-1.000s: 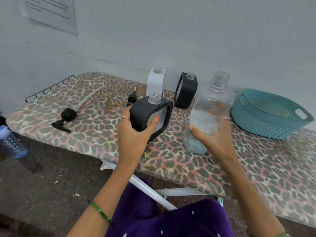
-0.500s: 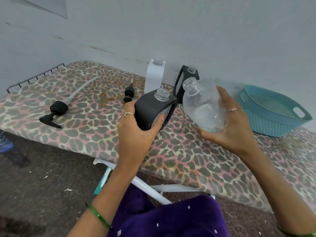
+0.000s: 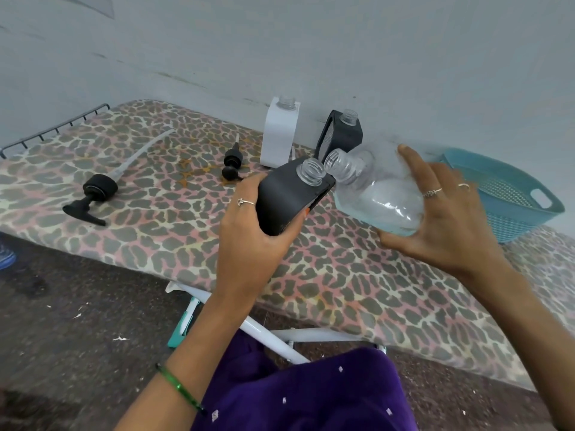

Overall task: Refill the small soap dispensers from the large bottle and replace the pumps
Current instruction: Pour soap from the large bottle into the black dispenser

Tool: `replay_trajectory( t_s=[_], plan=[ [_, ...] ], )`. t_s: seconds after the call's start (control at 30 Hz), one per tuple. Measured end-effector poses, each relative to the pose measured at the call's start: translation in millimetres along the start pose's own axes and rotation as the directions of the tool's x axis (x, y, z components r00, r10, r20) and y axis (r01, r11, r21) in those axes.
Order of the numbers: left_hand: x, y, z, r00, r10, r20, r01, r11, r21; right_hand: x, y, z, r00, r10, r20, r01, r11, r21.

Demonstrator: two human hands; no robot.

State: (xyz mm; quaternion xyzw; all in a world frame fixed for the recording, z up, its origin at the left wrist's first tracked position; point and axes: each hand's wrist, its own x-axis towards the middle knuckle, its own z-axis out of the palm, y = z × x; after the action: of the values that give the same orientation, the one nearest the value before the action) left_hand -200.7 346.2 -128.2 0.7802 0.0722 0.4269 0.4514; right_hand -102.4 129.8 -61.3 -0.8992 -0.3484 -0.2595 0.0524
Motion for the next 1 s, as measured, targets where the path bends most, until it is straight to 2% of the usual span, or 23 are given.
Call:
replay_trajectory(
  t_s=[0.4, 1.0],
  plan=[
    [-0.9, 0.1, 0.7, 1.0, 0.009, 0.015, -0.01, 1.0, 0.018, 2.2, 6.0, -13.3, 0.998, 0.016, 0.063, -0.012, 0.998, -0.063],
    [-1.7, -0.4, 1.6, 0.999, 0.043, 0.008, -0.043, 0.999, 0.029, 6.0, 5.7, -23.9, 0.997, 0.012, 0.072, -0.001, 0.989, -0.149]
  ],
)
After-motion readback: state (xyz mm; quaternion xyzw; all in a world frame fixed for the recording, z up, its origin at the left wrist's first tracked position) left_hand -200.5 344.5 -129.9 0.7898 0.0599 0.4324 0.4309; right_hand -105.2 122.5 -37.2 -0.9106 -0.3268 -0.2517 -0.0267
